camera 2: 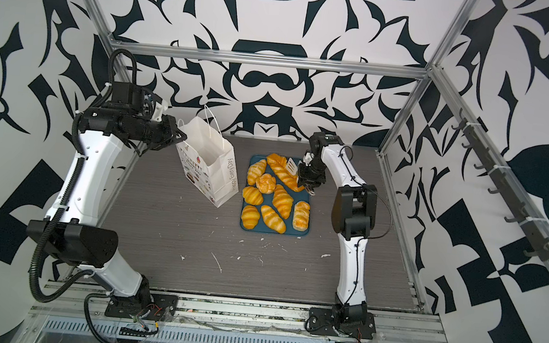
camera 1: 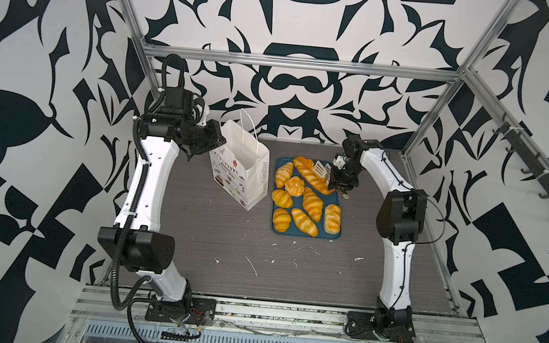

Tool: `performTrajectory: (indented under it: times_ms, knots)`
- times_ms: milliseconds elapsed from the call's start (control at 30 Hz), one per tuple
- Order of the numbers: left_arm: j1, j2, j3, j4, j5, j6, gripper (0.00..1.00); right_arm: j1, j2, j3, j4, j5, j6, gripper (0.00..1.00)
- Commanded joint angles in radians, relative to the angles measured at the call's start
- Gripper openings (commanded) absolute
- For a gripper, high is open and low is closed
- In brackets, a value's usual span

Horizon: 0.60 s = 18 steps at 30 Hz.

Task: Place the fake bread into the paper bag
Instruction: 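Lower the tongs onto the long twisted loaf and close them with the right gripper, then lift the twisted loaf with the right gripper's tongs toward the held bag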

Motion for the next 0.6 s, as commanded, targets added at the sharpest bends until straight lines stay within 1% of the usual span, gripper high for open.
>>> performTrajectory:
  times_ms: [0,133,267,300,400,433,567]
  knots:
    - [0.001,0.011,0.008,-0.024,0.014,-0.011,0.0,0.006,-0.071,0.022,0.01,-0.02,0.006,0.32]
    - [0.001,0.011,0.01,-0.024,0.015,-0.012,0.0,0.006,-0.093,0.011,0.015,-0.02,0.016,0.3]
    - [0.001,0.007,0.001,-0.023,0.013,-0.011,0.0,0.006,-0.141,-0.035,0.048,-0.018,0.028,0.29]
    - [0.001,0.004,-0.001,-0.022,0.013,-0.012,0.0,0.006,-0.153,-0.047,0.054,-0.015,0.032,0.25]
    - [0.001,0.003,-0.007,-0.021,0.015,-0.013,0.0,0.006,-0.187,-0.087,0.074,-0.006,0.039,0.24]
    - [0.001,0.002,-0.007,-0.019,0.015,-0.014,0.0,0.006,-0.196,-0.096,0.079,-0.006,0.042,0.2]
    - [0.001,0.004,-0.006,-0.018,0.015,-0.017,0.0,0.006,-0.226,-0.131,0.09,-0.013,0.049,0.19]
